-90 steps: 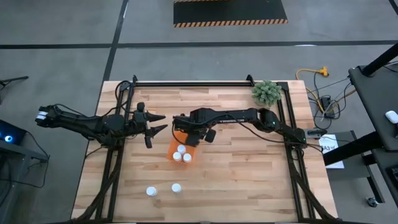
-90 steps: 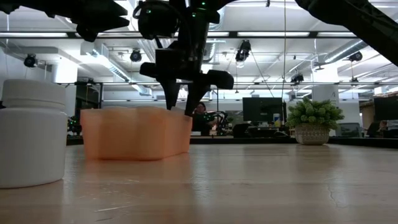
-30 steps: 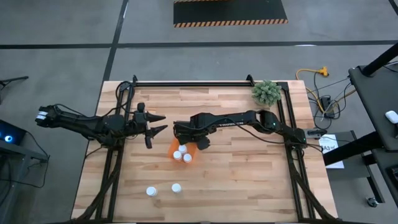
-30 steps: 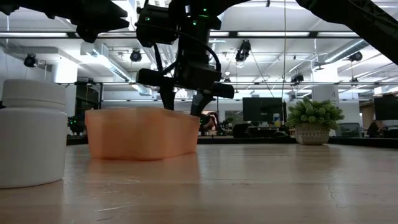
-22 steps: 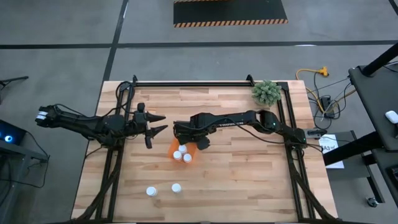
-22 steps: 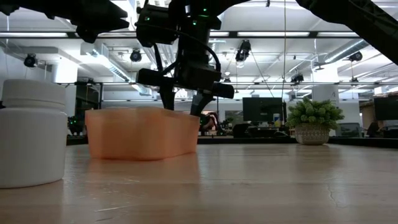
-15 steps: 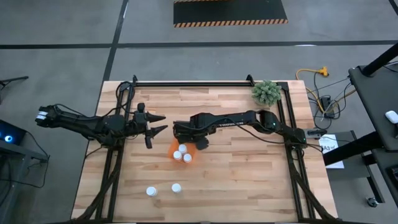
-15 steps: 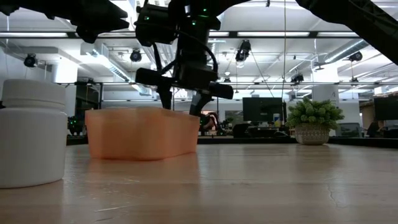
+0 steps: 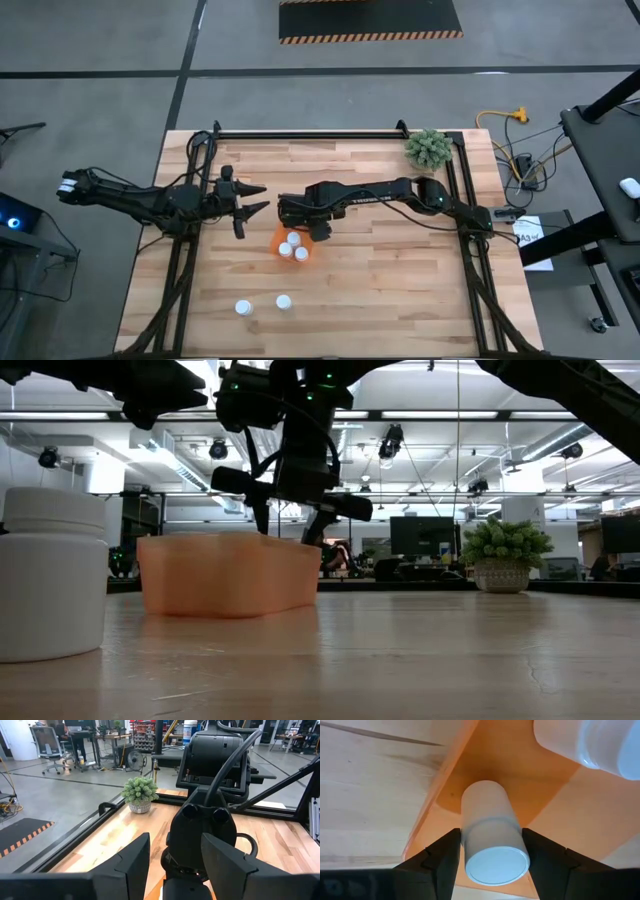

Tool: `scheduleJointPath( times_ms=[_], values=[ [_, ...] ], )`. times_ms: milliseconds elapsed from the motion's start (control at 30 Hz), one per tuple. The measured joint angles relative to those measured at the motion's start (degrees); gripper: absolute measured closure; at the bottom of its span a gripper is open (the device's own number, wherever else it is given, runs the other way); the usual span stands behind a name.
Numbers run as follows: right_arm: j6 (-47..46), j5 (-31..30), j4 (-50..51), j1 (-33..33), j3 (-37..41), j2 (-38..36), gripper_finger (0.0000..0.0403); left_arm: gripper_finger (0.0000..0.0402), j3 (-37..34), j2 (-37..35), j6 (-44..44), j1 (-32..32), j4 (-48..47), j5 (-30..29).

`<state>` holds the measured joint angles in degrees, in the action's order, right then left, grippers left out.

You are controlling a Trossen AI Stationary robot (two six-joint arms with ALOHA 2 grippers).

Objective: Pick and place pill bottles into a basket
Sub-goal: Put the top right white medicine bottle into the orange bin, then put the left white medicine bottle into the orange bin

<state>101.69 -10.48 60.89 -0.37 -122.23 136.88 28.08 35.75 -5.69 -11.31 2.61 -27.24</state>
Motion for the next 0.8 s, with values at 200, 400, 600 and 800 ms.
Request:
scheduleJointPath(
  times_ms=[200,400,600,800],
  values=[
    [-2.97,0.3,-0.84,-0.02,0.0,-0.02,0.0206,0.0241,0.0,0.0,0.0,0.0,0.0,0.01],
    [-7.27,4.19,-1.75,-0.04,0.0,-0.13,0.0177,0.0241,0.0,0.0,0.02,0.0,0.0,0.0],
    [-8.94,2.6,-2.6,-0.06,0.0,-0.15,0.0118,0.0241,0.0,0.0,0.04,0.05,0.02,0.0],
    [-10.59,2.33,-2.76,-0.02,-0.39,-0.24,0.0091,0.0241,0.0,0.0,0.04,0.04,0.0,0.0]
  ],
)
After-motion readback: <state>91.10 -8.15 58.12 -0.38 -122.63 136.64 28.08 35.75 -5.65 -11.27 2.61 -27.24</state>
